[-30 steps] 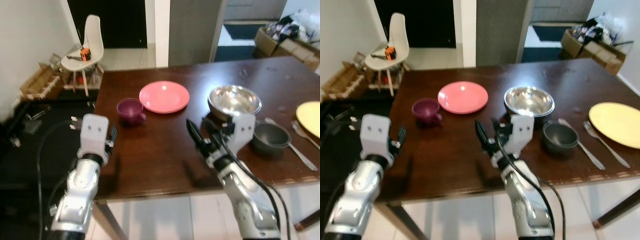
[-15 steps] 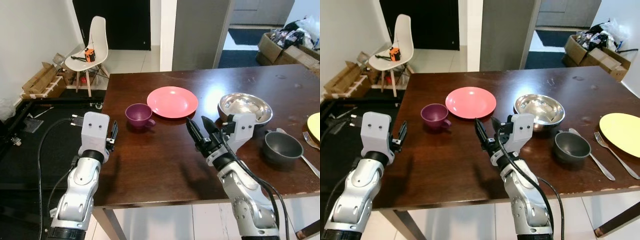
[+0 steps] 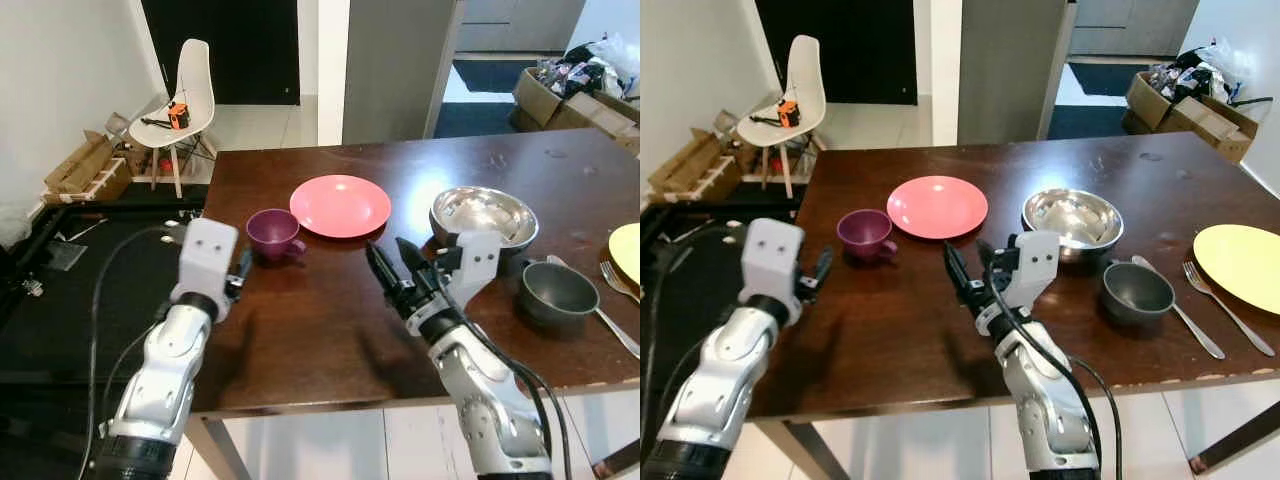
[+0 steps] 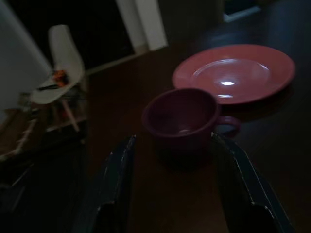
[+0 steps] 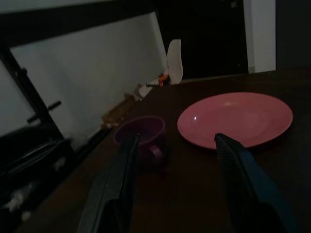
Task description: Setting the table
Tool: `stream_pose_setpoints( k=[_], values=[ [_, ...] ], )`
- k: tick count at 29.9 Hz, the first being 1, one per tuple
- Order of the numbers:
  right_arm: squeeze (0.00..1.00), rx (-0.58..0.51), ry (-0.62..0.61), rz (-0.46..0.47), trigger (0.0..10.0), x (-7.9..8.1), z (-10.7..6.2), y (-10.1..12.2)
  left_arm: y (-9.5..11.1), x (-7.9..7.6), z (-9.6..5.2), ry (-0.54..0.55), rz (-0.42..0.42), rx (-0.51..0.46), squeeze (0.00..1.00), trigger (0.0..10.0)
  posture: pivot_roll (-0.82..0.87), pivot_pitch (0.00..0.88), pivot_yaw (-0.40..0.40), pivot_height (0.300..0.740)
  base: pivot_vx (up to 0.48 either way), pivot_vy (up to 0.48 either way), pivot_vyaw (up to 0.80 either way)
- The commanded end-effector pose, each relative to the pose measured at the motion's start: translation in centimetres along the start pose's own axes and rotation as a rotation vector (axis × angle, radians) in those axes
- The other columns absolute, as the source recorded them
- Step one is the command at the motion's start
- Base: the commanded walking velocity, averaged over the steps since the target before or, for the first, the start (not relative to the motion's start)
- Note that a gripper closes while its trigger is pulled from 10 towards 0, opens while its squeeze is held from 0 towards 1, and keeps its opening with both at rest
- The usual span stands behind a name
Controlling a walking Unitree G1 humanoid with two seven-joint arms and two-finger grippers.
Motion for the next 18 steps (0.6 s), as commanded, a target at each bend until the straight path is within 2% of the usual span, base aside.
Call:
stream_pose_setpoints(
  k=[1, 4, 5, 6, 8, 9, 10, 13, 15, 16, 17, 18],
  values=[
    [0.00, 0.024, -0.030, -0.028, 10.0, -0.4, -0.4, -0.7, -0.8, -0.4, 0.7, -0.038, 0.037, 0.043, 0.00, 10.0, -0.04, 0.000, 0.134, 0.740, 0.000, 0.000, 0.00],
    [0.00, -0.011, -0.085, -0.062, 10.0, -1.5, -0.7, 0.3, -0.4, -1.6, 3.1, -0.116, 0.100, 0.075, 0.00, 10.0, -0.06, 0.000, 0.150, 0.740, 0.000, 0.000, 0.00],
    [0.00, -0.011, -0.085, -0.062, 10.0, -1.5, -0.7, 0.3, -0.4, -1.6, 3.1, -0.116, 0.100, 0.075, 0.00, 10.0, -0.06, 0.000, 0.150, 0.740, 0.000, 0.000, 0.00],
    [0.00, -0.023, -0.086, -0.074, 10.0, -1.5, -0.7, 0.7, -0.2, -1.9, 3.8, -0.147, 0.140, 0.082, 0.00, 10.0, -0.06, 0.000, 0.155, 0.740, 0.000, 0.000, 0.00],
    [0.00, -0.030, -0.081, -0.078, 10.0, -1.5, -0.7, 1.0, 0.3, -2.0, 4.4, -0.179, 0.199, 0.069, 0.00, 10.0, -0.07, 0.000, 0.162, 0.740, 0.000, 0.000, 0.00],
    [0.00, -0.030, -0.081, -0.078, 10.0, -1.5, -0.7, 1.0, 0.3, -2.0, 4.4, -0.179, 0.199, 0.069, 0.00, 10.0, -0.07, 0.000, 0.162, 0.740, 0.000, 0.000, 0.00],
    [0.00, -0.035, -0.075, -0.080, 10.0, -1.4, -0.8, 1.2, 0.7, -1.7, 5.1, -0.201, 0.258, 0.062, 0.00, 10.0, -0.07, 0.000, 0.165, 0.740, 0.000, 0.000, 0.00],
    [0.00, -0.039, -0.070, -0.082, 10.0, -1.3, -1.0, 1.4, 1.4, -0.7, 6.2, -0.164, 0.302, 0.074, 0.00, 10.0, -0.06, 0.004, 0.166, 0.740, 0.000, 0.000, 0.00],
    [0.00, -0.039, -0.067, -0.083, 10.0, -1.1, -1.0, 1.4, 1.8, -0.8, 6.8, -0.163, 0.333, 0.070, 0.00, 10.0, -0.06, 0.014, 0.168, 0.740, 0.000, 0.000, 0.00],
    [0.00, -0.041, -0.065, -0.083, 10.0, -1.0, -1.0, 1.4, 2.1, -1.0, 7.2, -0.157, 0.377, 0.068, 0.00, 10.0, -0.06, 0.026, 0.172, 0.740, 0.000, 0.000, 0.00],
    [0.00, -0.041, -0.065, -0.083, 10.0, -1.0, -1.0, 1.4, 2.1, -1.0, 7.2, -0.157, 0.377, 0.068, 0.00, 10.0, -0.06, 0.026, 0.172, 0.740, 0.000, 0.000, 0.00],
    [0.00, -0.047, -0.061, -0.083, 10.0, -0.8, -0.9, 1.6, 2.7, -1.2, 7.7, -0.137, 0.449, 0.059, 0.00, 10.0, -0.06, 0.035, 0.175, 0.740, 0.000, 0.000, 0.00]
  ],
)
Point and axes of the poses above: a point about 5 cm out from each wrist's last joint towards the gripper, its own z axis pointing out of the wrist towards the gripper, its own y axis along the axis of the wrist's last joint, x = y × z, the point moved 2 cm from there along z, pointing out of the wrist towards the gripper, and after that the axes turned 1 degree about z, right-handed, at the moved point
